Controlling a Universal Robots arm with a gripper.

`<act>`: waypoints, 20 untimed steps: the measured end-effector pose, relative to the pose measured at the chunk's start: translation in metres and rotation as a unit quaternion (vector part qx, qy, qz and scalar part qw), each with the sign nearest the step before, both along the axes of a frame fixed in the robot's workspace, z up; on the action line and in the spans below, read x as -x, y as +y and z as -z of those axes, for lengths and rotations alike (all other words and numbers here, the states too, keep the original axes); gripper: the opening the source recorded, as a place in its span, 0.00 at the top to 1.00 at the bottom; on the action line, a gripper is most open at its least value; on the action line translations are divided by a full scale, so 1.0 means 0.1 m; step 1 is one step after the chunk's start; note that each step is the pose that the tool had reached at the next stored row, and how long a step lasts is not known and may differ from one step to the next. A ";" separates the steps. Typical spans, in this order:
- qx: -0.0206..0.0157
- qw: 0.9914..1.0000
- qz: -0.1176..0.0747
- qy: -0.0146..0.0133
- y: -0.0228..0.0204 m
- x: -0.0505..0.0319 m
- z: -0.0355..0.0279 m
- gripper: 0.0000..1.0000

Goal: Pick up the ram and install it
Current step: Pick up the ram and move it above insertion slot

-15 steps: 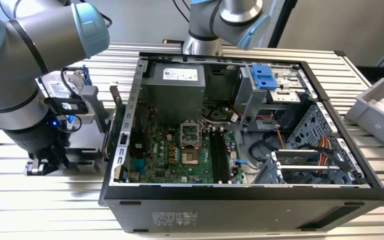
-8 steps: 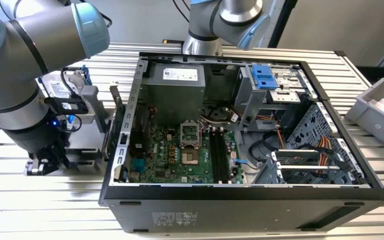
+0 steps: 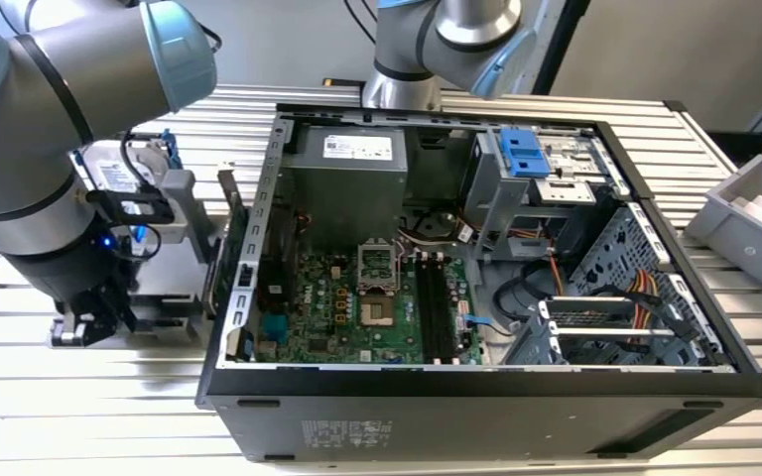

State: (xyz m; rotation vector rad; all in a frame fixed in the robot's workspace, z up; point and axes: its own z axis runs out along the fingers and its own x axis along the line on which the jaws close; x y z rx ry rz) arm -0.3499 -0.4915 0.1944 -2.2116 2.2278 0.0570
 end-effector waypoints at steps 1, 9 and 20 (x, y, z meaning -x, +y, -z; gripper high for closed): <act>0.000 1.000 0.000 0.000 0.000 0.000 -0.018 1.00; 0.000 1.000 0.000 0.000 0.000 0.001 -0.159 1.00; 0.000 1.000 0.001 0.000 0.000 0.001 -0.277 1.00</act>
